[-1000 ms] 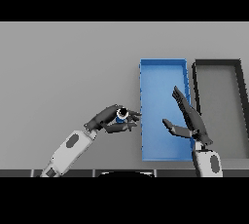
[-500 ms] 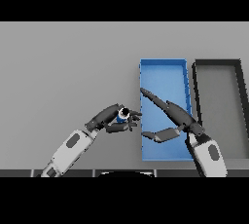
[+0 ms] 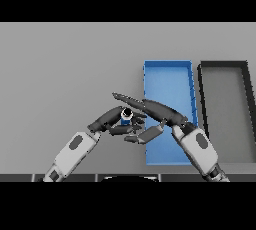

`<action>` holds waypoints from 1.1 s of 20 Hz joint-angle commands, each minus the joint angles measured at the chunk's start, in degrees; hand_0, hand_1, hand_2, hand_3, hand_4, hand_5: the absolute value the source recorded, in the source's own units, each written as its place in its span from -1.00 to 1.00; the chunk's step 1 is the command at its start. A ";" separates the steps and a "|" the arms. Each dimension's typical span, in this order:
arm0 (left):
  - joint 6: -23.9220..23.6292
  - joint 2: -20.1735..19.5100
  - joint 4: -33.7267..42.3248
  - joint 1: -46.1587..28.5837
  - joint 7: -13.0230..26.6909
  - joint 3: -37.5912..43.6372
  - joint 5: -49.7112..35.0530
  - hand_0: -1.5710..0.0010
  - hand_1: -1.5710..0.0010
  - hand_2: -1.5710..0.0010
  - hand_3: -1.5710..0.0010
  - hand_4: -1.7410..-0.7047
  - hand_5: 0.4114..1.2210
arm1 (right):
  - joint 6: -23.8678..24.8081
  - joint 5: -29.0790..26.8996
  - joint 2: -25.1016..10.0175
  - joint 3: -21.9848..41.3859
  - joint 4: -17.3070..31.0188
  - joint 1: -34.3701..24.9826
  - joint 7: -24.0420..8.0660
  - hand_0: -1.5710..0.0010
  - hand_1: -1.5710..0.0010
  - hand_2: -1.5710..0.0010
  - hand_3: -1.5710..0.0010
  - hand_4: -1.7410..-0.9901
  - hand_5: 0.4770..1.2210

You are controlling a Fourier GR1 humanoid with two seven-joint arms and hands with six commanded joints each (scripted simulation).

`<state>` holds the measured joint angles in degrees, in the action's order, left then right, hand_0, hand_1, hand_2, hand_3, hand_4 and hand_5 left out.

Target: Pick up the blue pipe and place it into the blue bin.

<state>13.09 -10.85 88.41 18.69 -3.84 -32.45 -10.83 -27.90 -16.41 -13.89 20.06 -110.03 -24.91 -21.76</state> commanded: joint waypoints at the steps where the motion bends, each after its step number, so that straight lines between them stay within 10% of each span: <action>1: 0.30 -0.12 -0.48 -0.18 0.10 -0.02 -0.06 -1.00 -1.00 -1.00 -0.91 -0.98 1.00 | -0.20 0.17 0.48 0.36 0.77 -0.45 -0.18 1.00 1.00 1.00 1.00 0.35 -0.86; 9: 2.51 -1.19 0.70 -0.06 0.44 0.37 -2.29 -1.00 -0.99 -1.00 -0.78 -0.95 1.00 | -2.79 0.85 4.99 1.19 9.77 -7.47 -0.38 0.93 0.89 0.85 0.94 0.26 -0.89; 13: -0.38 -2.81 1.01 1.38 2.36 -1.18 5.32 -0.12 -0.06 -0.01 0.15 -0.75 1.00 | -4.84 0.96 5.99 2.04 12.25 -9.74 -0.11 0.11 0.09 0.09 0.28 -0.23 -0.80; 15: -0.70 -1.88 1.16 0.50 0.62 -0.62 4.25 -0.31 -0.28 -0.26 0.21 -0.84 0.93 | -4.96 -1.77 6.91 2.52 12.59 -9.62 -0.61 -0.29 -0.30 -0.30 -0.06 -0.47 -0.66; 22: 0.40 -0.45 0.76 -0.31 -2.03 0.07 0.23 -0.86 -0.85 -0.85 0.25 -0.97 0.99 | -3.96 1.92 8.40 2.63 10.85 -7.91 1.39 -0.85 -0.85 -0.85 -0.80 -0.25 0.55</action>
<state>13.64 -11.31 89.20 18.39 -6.35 -32.37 -10.68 -31.98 -14.47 -5.49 22.68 -99.16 -32.81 -20.46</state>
